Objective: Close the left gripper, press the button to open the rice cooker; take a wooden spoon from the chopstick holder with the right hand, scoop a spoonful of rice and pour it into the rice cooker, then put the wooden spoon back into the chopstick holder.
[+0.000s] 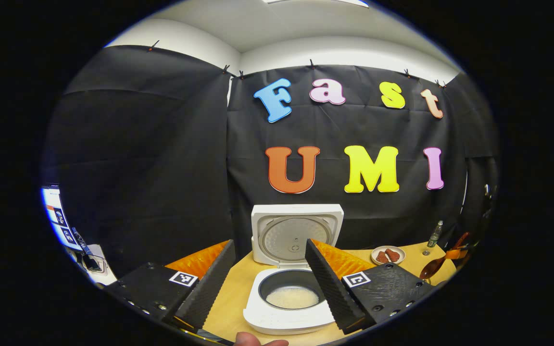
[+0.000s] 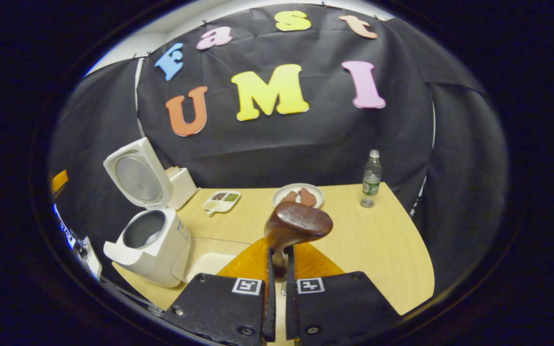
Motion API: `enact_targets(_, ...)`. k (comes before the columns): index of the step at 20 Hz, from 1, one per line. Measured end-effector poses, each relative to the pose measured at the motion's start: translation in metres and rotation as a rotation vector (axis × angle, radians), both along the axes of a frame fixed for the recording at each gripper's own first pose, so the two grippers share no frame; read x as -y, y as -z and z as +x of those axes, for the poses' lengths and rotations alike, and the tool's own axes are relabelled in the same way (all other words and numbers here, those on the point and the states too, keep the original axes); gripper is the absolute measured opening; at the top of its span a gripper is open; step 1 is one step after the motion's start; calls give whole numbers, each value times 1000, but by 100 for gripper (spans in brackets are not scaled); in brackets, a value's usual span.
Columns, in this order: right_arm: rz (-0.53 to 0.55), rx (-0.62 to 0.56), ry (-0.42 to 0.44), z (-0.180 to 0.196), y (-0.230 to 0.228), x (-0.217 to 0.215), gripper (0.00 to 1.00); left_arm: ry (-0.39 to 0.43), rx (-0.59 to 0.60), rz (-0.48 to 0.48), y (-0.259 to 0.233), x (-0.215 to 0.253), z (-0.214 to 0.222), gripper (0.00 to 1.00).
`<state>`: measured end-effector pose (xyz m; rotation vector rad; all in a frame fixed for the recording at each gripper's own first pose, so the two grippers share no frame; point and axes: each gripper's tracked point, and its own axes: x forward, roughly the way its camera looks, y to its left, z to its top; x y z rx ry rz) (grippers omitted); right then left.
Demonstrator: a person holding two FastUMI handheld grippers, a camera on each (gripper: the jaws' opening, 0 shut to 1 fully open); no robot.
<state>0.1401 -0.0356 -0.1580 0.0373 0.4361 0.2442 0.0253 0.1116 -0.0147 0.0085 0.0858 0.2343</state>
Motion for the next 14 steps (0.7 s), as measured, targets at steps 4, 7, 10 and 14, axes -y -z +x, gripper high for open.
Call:
enact_targets(4, -57, -17, -137, -3, -6, -74, 13, 8, 12, -7, 1, -27, -8, 94)
enact_targets(7, -151, -93, -196, -1, 38, -109, 13, -6, 15, -21, 2, -43, -13, 94)
enact_targets(10, -264, -151, -218, 7, 87, -124, 13, -24, 20, -24, -1, -57, -18, 94)
enact_targets(14, -433, -173, -216, 12, 136, -121, 13, -53, -12, -37, 4, -73, -27, 94)
